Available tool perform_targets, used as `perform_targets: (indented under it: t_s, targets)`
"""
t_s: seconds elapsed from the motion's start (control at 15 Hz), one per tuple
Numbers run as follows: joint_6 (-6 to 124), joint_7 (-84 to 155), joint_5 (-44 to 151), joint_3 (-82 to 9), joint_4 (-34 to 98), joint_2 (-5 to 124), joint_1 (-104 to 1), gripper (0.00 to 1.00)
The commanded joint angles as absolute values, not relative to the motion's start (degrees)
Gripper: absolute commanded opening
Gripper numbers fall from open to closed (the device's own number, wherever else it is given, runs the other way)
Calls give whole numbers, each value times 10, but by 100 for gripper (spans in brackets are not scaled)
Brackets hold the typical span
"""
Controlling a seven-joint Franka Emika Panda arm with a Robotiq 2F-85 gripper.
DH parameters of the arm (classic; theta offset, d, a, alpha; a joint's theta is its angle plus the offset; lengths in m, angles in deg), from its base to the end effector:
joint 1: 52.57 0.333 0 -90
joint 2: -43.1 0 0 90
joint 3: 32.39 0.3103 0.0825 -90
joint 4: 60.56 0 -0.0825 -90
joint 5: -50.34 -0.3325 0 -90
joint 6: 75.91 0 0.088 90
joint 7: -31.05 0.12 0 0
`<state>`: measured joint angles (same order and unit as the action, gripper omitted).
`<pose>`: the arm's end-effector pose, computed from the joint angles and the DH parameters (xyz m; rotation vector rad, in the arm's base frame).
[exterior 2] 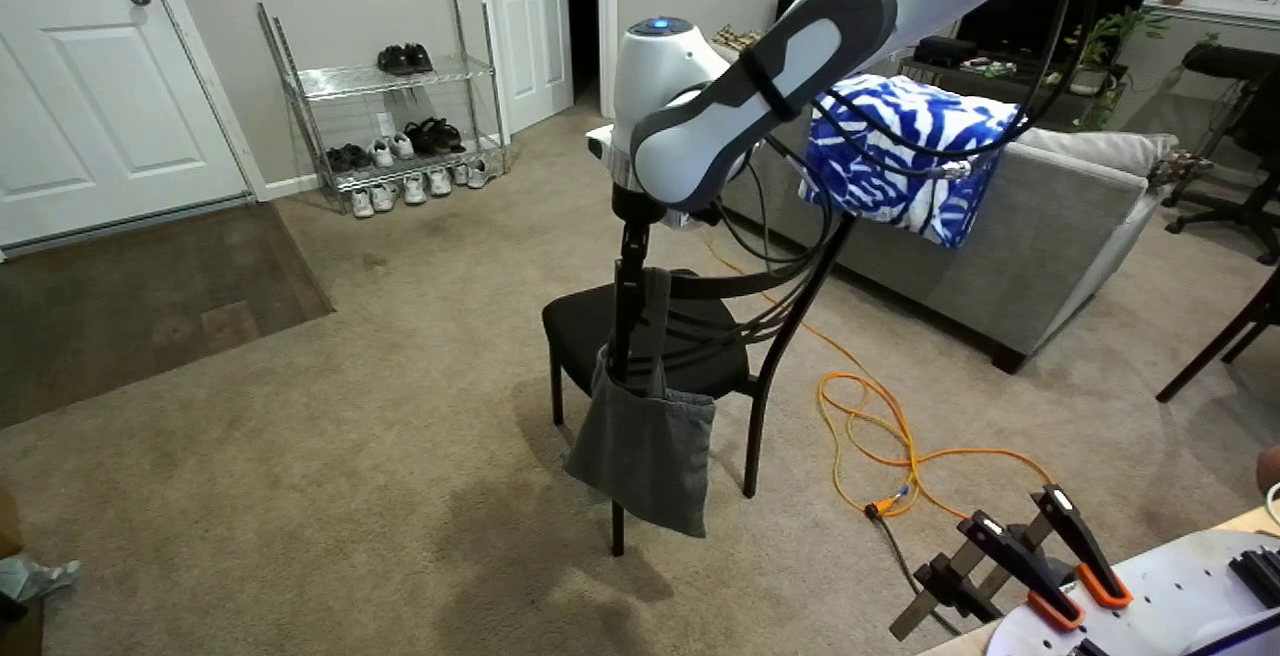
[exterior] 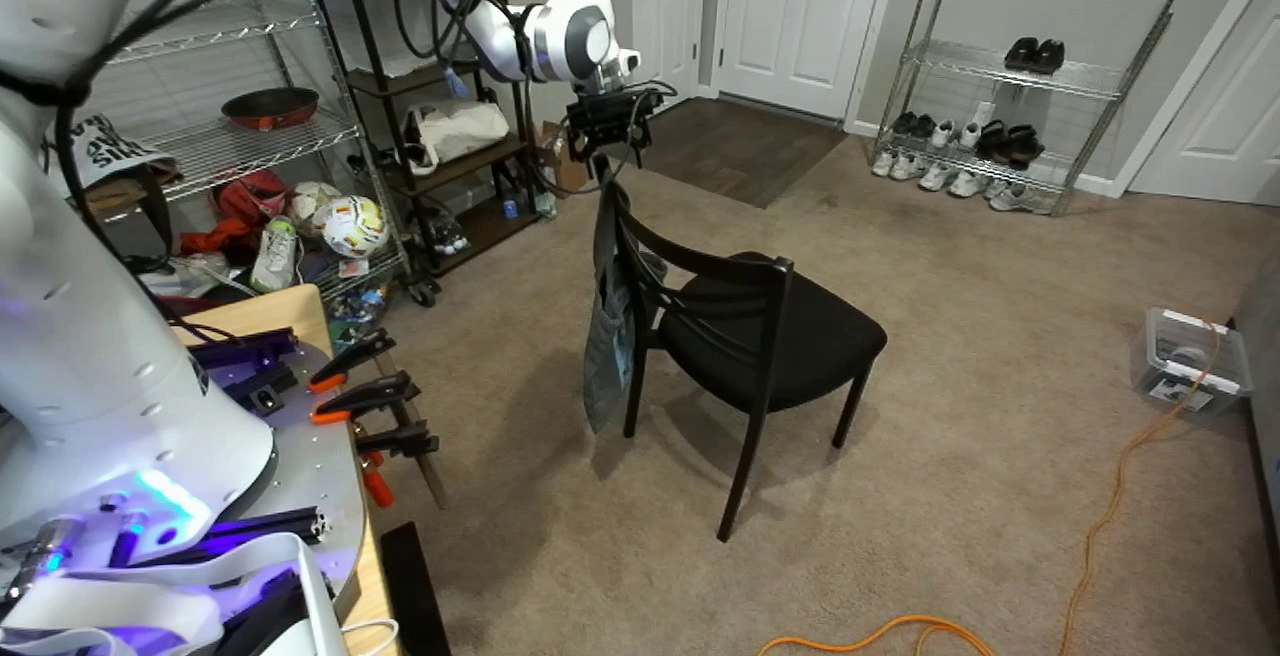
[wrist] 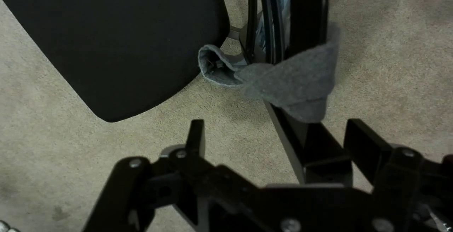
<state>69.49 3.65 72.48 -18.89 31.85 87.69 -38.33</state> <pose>0.6035 0.2913 0.2143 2.5266 1.6956 0.2735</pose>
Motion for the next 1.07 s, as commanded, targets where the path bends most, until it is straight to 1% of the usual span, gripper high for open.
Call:
perform_targets:
  t_s: [0.0, 0.67, 0.73, 0.8, 0.93, 1.0]
  targets:
    - [696, 24, 701, -177, 358, 846, -396, 100]
    - [692, 28, 670, -172, 430, 792, -413, 100]
    - [690, 26, 669, -172, 433, 791, -414, 88]
    - [689, 25, 668, -172, 435, 789, -414, 74]
    - [688, 24, 669, -172, 439, 787, -414, 61]
    - [688, 23, 669, -172, 440, 787, -415, 53]
